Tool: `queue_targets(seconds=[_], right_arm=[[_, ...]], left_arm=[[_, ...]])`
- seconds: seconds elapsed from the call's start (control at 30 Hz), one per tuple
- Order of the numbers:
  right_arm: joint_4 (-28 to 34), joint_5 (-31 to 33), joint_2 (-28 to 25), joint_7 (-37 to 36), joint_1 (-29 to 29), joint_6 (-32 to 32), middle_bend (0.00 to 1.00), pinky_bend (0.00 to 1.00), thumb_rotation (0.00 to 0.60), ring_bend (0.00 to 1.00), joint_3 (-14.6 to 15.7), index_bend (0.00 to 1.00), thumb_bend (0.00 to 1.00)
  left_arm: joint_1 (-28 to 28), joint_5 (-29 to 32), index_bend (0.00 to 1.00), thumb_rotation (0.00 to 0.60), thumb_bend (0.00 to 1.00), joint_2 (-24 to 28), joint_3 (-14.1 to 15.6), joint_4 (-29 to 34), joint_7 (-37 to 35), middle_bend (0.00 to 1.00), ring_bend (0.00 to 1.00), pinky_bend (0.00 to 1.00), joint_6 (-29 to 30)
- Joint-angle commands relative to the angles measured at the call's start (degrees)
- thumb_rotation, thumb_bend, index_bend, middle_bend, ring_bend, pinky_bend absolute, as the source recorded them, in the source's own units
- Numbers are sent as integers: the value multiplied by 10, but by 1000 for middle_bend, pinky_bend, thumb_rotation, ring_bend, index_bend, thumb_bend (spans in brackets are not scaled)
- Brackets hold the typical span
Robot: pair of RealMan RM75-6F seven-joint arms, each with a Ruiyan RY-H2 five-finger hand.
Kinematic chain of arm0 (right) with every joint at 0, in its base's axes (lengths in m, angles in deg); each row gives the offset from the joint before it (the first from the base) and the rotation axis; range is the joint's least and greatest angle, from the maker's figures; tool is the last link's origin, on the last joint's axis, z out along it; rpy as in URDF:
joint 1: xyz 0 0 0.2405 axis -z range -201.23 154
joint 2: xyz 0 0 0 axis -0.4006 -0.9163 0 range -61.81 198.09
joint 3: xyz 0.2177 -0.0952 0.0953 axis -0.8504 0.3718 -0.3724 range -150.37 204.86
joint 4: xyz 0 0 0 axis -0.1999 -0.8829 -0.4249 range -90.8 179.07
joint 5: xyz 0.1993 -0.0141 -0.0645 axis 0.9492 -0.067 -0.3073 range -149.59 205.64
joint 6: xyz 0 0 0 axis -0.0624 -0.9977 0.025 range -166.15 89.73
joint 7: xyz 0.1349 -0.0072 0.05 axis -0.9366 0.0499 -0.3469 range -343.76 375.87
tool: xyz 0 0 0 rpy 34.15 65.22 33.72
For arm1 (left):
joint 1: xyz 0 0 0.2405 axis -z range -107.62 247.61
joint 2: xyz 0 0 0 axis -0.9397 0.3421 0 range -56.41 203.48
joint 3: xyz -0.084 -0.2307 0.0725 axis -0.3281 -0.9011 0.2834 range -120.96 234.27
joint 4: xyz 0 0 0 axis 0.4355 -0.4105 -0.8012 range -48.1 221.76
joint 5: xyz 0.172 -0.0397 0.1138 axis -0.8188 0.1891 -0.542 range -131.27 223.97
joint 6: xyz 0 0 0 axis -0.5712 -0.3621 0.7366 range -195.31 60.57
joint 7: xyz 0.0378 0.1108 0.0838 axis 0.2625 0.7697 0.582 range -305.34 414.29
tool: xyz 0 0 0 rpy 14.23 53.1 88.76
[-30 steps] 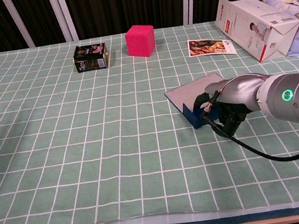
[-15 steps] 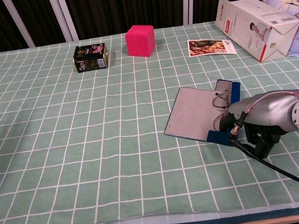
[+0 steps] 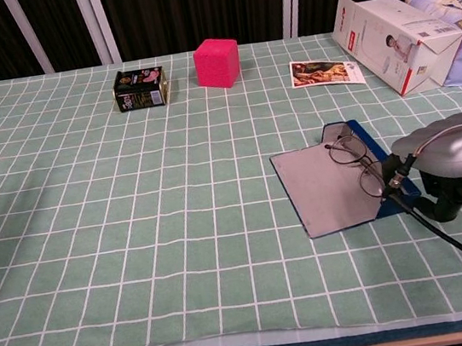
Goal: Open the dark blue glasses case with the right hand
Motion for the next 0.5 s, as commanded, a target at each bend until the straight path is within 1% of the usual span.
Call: queue_targets(seconds=[0.03, 0.2, 0.5], right_arm=[[-8, 29, 3, 32, -2, -19, 935, 1000, 600, 1000, -7, 333, 608], [-22, 49, -1, 49, -1, -27, 935, 1000, 600, 1000, -17, 333, 607], [-62, 80, -12, 59, 4, -12, 935, 1000, 600, 1000, -41, 333, 605]], left_arm=[[-1, 4, 0, 600, 0, 0, -3, -1, -4, 0, 0, 0, 3], [-2, 2, 0, 600, 0, 1, -4, -1, -8, 0, 0, 0, 5], [-3, 5, 0, 600, 0, 1, -6, -1, -11, 0, 0, 0, 6]])
